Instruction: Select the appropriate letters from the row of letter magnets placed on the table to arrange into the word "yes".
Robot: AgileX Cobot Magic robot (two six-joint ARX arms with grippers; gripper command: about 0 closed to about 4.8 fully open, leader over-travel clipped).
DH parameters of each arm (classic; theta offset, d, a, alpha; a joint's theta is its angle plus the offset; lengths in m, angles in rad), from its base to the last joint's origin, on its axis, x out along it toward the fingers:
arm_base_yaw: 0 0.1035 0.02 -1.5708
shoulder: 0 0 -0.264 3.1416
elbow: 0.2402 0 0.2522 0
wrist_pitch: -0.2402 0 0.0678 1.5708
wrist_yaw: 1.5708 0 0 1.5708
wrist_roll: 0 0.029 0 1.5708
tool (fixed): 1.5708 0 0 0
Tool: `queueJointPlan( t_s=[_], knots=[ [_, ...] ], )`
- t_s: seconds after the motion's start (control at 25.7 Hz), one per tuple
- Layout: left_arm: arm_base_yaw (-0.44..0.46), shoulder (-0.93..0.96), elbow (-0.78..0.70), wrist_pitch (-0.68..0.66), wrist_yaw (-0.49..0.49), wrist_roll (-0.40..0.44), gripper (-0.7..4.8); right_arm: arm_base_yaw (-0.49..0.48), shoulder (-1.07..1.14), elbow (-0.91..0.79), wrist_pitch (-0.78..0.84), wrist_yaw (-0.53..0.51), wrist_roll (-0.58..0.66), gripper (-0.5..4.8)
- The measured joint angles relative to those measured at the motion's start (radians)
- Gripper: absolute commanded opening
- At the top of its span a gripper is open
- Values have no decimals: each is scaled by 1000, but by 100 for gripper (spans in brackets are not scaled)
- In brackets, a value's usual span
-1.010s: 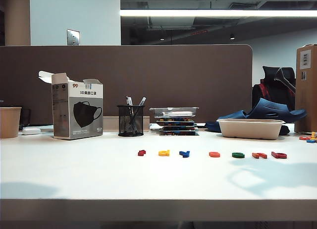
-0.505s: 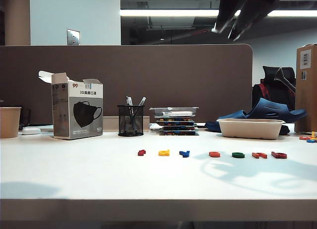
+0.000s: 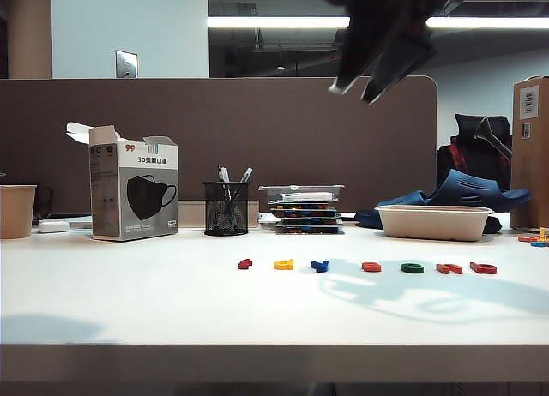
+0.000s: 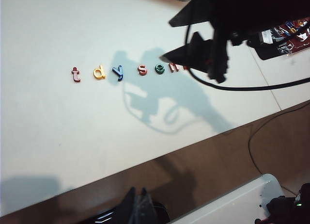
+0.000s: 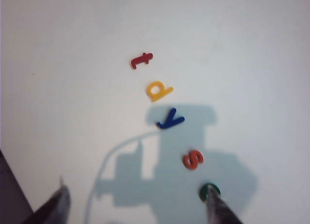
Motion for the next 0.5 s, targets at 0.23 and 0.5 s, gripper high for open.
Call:
queueJointPlan(
  t_s=[0.23, 0.5],
  knots=[
    [0, 0, 0, 0, 0, 0, -6, 37, 124, 0, 74, -3, -65, 337],
    [0, 0, 0, 0, 0, 0, -6, 35, 253, 2, 105, 4, -150, 335]
  ],
)
